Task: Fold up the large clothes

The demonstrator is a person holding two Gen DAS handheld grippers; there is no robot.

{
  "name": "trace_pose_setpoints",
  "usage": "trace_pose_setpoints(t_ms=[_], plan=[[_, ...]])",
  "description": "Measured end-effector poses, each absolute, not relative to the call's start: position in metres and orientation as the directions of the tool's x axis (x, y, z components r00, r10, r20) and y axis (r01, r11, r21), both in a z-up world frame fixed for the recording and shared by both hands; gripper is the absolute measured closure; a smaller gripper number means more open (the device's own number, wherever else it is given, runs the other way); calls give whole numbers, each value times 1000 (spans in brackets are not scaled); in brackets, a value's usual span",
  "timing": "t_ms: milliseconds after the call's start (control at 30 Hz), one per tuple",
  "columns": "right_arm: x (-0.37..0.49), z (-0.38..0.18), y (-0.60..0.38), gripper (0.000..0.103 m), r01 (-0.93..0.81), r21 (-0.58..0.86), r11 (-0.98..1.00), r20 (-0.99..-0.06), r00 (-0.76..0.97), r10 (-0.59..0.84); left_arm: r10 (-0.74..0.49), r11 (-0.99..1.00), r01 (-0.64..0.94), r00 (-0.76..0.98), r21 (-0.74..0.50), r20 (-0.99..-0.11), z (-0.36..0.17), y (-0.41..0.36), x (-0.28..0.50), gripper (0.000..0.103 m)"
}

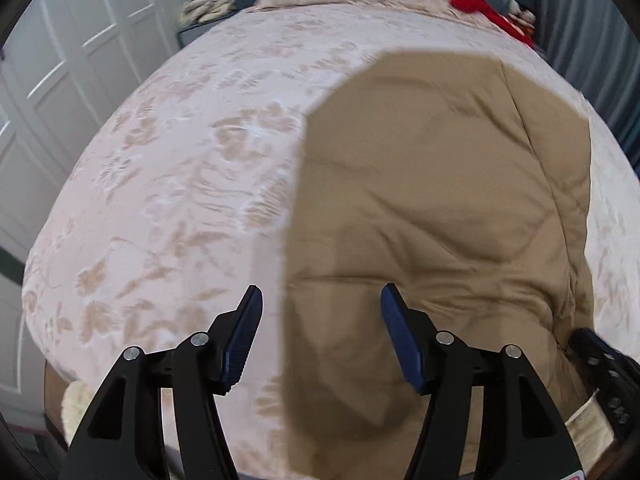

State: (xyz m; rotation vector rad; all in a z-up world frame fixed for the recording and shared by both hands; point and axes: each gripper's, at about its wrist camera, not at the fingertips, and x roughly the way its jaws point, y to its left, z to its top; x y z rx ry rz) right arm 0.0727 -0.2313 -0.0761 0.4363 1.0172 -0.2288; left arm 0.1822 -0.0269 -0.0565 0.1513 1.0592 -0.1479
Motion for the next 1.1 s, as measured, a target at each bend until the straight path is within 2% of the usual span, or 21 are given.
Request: trace_pose_setpoints(t_ms=[167, 333, 433, 767, 1100], plan=[[94, -16, -235, 84, 341, 219, 914, -796, 604, -35, -41, 988, 145, 538, 44, -842, -20, -17, 217, 42], [158, 6, -227, 84, 293, 190, 937, -764, 643, -46, -32, 984, 161, 569, 72, -822, -7, -44, 255, 41], [187, 0, -228, 84, 303, 163, 939, -779, 624, -66, -30, 983, 167, 553, 76, -832, -18, -58, 271, 41], [224, -78, -241, 87, 357, 95, 929, -844, 524, -115, -14, 976, 192, 532, 104, -847, -60, -87, 286, 37], [225, -114, -247, 87, 377, 129, 917, -854, 512, -90, -13, 976, 191, 524, 102, -851, -88, -95, 291, 31]])
